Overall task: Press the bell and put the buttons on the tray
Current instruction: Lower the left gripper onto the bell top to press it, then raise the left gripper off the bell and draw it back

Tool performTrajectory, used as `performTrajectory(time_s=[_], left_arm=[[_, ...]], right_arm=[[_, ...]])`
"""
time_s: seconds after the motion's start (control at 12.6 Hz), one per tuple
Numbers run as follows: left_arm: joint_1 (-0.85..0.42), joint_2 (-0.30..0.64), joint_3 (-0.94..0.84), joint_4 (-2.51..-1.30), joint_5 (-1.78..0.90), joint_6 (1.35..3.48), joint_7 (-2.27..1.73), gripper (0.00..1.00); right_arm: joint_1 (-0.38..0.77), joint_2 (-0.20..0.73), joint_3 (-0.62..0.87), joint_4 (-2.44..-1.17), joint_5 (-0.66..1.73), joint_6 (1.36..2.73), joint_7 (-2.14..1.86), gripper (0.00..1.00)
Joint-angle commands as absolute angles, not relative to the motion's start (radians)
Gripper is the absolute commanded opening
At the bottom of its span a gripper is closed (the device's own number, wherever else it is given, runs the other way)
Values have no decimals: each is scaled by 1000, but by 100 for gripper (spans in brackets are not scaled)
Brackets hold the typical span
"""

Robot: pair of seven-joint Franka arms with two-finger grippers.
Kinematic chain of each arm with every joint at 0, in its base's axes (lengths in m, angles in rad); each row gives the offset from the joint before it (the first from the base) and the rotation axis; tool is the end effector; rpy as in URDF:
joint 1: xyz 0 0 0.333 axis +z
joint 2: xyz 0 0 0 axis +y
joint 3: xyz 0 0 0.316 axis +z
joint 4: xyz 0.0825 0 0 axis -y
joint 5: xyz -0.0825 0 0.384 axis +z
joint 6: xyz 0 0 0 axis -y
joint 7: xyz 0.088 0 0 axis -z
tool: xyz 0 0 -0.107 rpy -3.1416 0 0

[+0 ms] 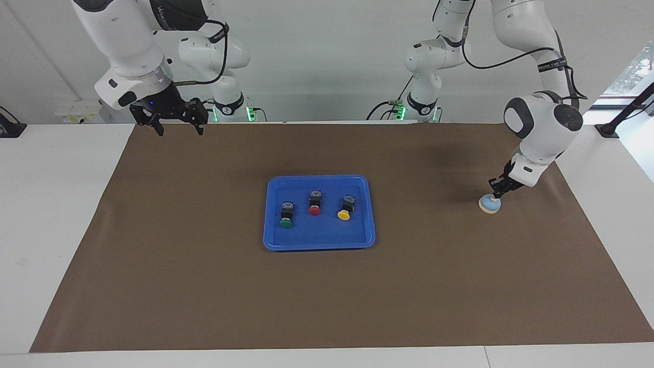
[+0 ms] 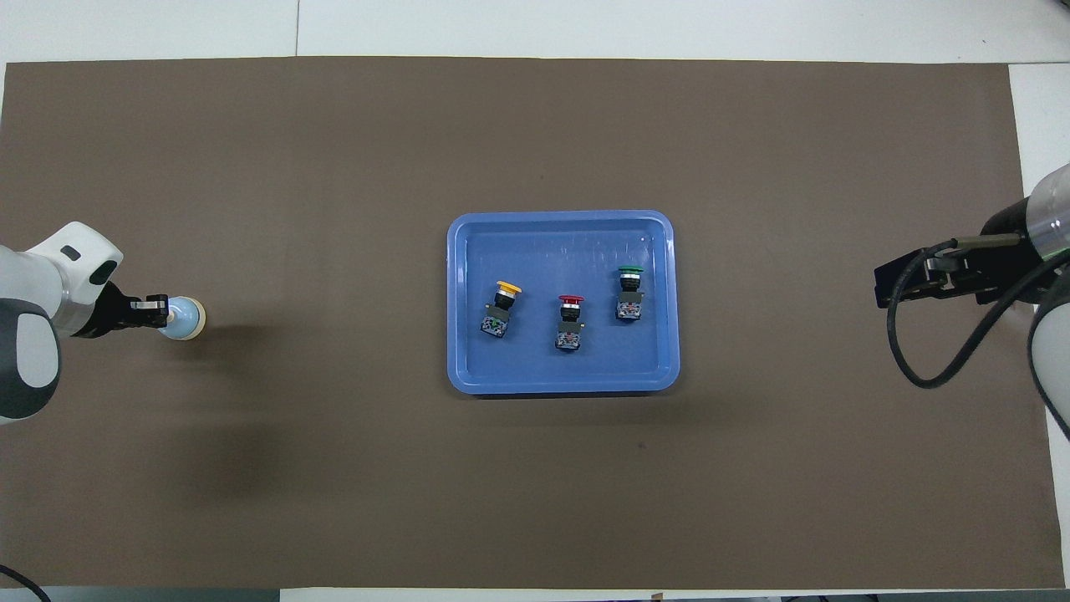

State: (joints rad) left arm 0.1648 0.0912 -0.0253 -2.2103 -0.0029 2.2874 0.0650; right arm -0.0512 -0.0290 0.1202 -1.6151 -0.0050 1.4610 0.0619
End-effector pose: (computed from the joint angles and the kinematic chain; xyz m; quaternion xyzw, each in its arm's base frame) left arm 0.5332 0.0749 0.3371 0.9992 0.0382 -0.0068 0.0029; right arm 0.5312 0.0371 0.6106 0.9980 0.0033 -0.0622 0.0083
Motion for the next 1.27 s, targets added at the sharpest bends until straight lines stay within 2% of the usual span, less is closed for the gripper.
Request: performTrajectory(time_s=[0.0, 0.08, 0.32, 0.4, 0.48, 0.56, 0.64, 0.88, 1.19], left_arm=[[161, 100, -26, -2200, -3, 2297, 81, 0], [161, 103, -26, -2165, -3, 2260, 81, 0], [156, 117, -28, -1932, -3, 1983, 75, 0], [146, 114, -28, -1887, -3, 1921, 74, 0], [132, 97, -28, -1870, -3, 1881, 72, 20], [130, 83, -31, -1864, -3, 1862, 65, 80], [129, 52, -35, -1864, -3, 1856, 48, 100], [114, -26, -38, -1861, -11, 1735, 40, 100], [57, -37, -32, -1861, -14, 1700, 25, 100]], right_arm=[[-72, -44, 133, -1631, -8, 1463, 40, 100], [-74, -46, 133, -1629, -8, 1463, 40, 100], [-72, -46, 133, -1629, -8, 1463, 40, 100], [-72, -45, 133, -1631, -8, 1463, 40, 100], [-72, -46, 133, -1631, -8, 1463, 40, 100], [-72, -46, 133, -1629, -8, 1463, 40, 100], [-72, -45, 133, -1631, -8, 1463, 40, 100], [-74, -46, 133, -1631, -8, 1463, 40, 100], [-72, -46, 133, -1629, -8, 1463, 40, 100]])
